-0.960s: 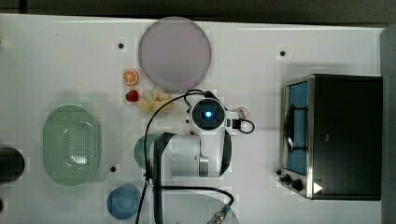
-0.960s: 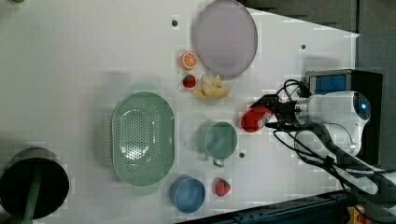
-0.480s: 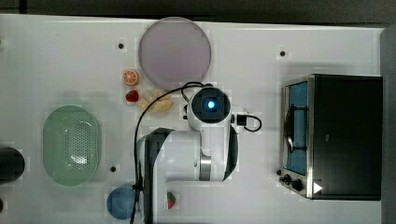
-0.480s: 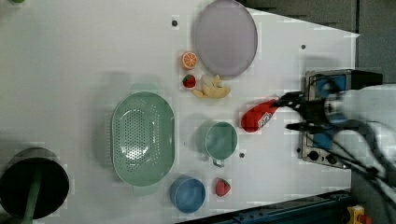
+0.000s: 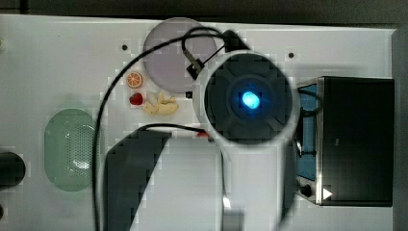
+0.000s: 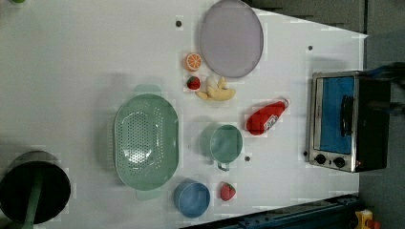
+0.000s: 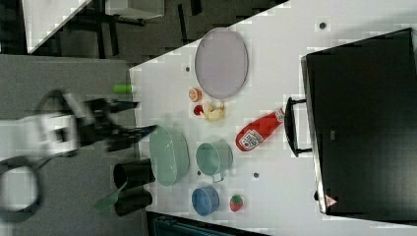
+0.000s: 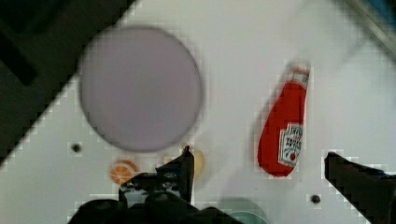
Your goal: Pick Ketchup from oven and place it on table.
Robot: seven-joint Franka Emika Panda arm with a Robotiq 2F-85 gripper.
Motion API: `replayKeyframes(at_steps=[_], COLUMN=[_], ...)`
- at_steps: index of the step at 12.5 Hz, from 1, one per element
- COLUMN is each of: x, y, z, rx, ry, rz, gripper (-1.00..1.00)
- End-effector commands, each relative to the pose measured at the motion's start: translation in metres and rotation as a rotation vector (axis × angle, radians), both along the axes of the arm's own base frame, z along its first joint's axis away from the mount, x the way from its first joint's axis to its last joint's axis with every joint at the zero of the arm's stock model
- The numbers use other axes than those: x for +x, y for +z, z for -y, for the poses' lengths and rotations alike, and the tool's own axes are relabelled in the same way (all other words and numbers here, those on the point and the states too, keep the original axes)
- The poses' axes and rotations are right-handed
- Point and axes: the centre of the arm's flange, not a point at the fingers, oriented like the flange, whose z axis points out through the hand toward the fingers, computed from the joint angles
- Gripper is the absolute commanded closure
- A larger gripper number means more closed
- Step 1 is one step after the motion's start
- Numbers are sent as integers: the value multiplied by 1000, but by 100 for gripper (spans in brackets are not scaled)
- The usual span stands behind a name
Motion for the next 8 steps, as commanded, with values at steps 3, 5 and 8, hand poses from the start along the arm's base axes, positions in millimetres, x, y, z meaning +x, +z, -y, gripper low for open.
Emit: replayKeyframes(at_steps=[3,5,8], x=[-9,-9,-7], y=[46,43,39], z=[0,-2,-2], rx=[13,12,12], ry=[-27,-25,-25], rz=[-47,-54,-62], gripper=[-100,-100,-100])
